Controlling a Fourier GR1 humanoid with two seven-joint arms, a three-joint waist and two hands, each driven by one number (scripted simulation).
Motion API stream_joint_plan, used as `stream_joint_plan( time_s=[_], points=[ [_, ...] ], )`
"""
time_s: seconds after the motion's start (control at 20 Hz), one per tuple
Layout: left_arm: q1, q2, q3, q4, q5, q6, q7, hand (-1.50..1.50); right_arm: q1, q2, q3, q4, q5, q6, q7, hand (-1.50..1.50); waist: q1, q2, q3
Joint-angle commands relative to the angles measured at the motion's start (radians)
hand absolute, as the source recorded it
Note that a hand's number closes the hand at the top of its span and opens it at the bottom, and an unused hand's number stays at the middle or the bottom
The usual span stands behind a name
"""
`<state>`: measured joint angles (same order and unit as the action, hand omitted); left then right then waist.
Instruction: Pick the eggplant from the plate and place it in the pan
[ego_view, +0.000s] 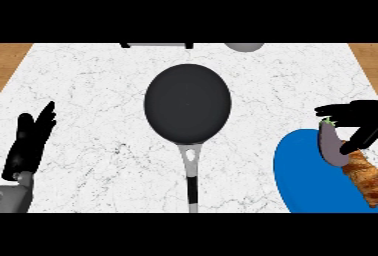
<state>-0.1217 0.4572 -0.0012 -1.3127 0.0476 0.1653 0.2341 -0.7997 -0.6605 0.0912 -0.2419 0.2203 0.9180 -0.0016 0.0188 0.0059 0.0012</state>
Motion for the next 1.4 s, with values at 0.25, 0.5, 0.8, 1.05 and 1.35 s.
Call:
stream_joint_plan(
  time_s=[0.25,0.5,0.8,1.05,1.35],
  points=[
    [0.039,-0.056,0.002,-0.011,-0.033,0.008,-0.037,0.0,0.025,0.001,0.034,-0.029,0.117,-0.154,-0.164,1.5,0.01,0.003,0.001],
    [0.011,-0.021,0.031,0.004,-0.032,-0.03,-0.02,0.0,0.032,0.023,0.086,-0.105,0.194,-0.255,-0.233,1.5,0.006,0.0,0.001],
    [-0.014,-0.024,0.029,0.028,-0.034,-0.025,-0.017,0.0,-0.033,0.01,0.311,-0.408,0.457,-0.605,-0.436,1.5,0.015,-0.002,0.001],
    [-0.012,-0.037,0.035,0.027,-0.042,-0.013,-0.014,0.0,0.028,0.008,0.273,-0.371,0.489,-0.826,-0.576,1.5,-0.003,0.0,0.0],
    [-0.069,-0.032,0.045,0.042,-0.04,-0.013,0.028,0.0,0.002,0.037,0.071,-0.459,0.287,-0.948,-0.768,1.5,-0.023,-0.002,0.001]
  ],
)
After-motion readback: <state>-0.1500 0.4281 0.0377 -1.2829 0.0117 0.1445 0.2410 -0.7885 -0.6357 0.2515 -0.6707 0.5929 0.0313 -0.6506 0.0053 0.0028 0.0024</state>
